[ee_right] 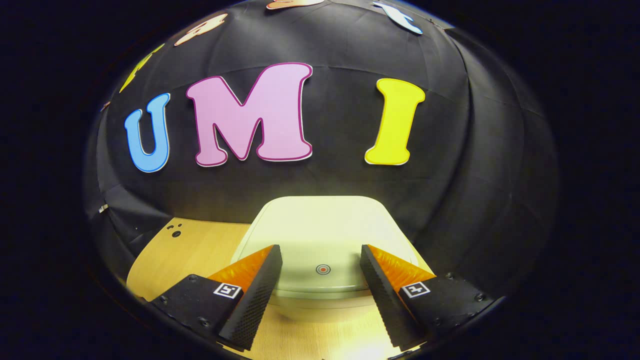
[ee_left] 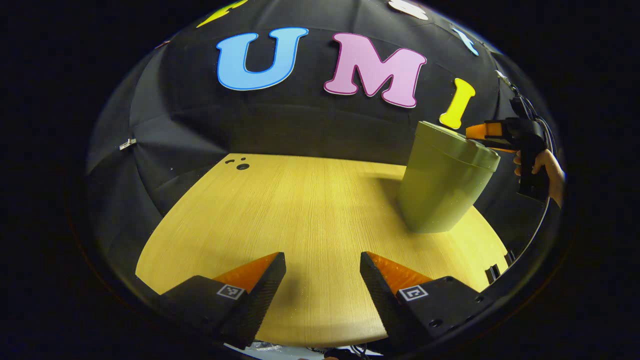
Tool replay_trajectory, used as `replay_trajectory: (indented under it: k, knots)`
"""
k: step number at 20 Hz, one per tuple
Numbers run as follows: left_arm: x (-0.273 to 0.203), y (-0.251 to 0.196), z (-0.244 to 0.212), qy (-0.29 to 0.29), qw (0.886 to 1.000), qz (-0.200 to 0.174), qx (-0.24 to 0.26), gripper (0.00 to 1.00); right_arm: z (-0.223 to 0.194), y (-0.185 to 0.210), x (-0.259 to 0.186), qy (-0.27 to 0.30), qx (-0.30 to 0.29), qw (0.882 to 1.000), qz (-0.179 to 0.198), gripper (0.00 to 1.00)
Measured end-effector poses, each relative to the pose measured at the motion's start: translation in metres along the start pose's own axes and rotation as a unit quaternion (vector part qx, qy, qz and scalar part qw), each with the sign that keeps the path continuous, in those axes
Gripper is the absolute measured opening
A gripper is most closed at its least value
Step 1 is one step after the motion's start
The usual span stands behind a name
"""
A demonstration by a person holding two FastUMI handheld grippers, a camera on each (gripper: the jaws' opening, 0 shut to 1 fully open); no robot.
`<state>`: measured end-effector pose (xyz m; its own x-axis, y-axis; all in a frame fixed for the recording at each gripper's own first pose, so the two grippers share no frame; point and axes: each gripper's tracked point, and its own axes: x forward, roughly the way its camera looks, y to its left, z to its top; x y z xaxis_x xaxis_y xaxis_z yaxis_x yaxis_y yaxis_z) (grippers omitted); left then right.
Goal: Press the lid of the desktop garbage bin to open it, pick up the crumpled paper on the desktop and throw it into the bin, then pick up the pop can on the desktop and drop it into the bin, and finally close the garbage bin lid.
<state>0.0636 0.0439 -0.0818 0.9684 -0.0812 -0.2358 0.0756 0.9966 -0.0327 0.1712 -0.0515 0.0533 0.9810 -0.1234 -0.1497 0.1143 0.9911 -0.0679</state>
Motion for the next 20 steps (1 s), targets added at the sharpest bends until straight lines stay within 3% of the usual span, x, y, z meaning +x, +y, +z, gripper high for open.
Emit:
replay_trajectory:
  k: [8,12,17,20]
  knots:
    - [-0.012,-0.019,0.047,-0.048,0.999,0.013,-0.006,0.96,0.007,0.001,-0.006,-0.019,-0.003,1.000,0.014,0.99]
    - [-0.027,-0.032,0.082,-0.093,0.995,0.035,-0.016,0.96,0.016,0.014,-0.020,-0.054,-0.027,0.997,0.047,0.98]
    - [-0.055,-0.042,0.109,-0.147,0.986,0.075,-0.031,0.96,0.018,0.046,-0.063,-0.080,-0.032,0.991,0.105,0.98]
    - [-0.073,-0.042,0.115,-0.171,0.983,0.070,-0.007,0.96,0.009,0.060,-0.099,-0.090,-0.023,0.990,0.109,0.98]
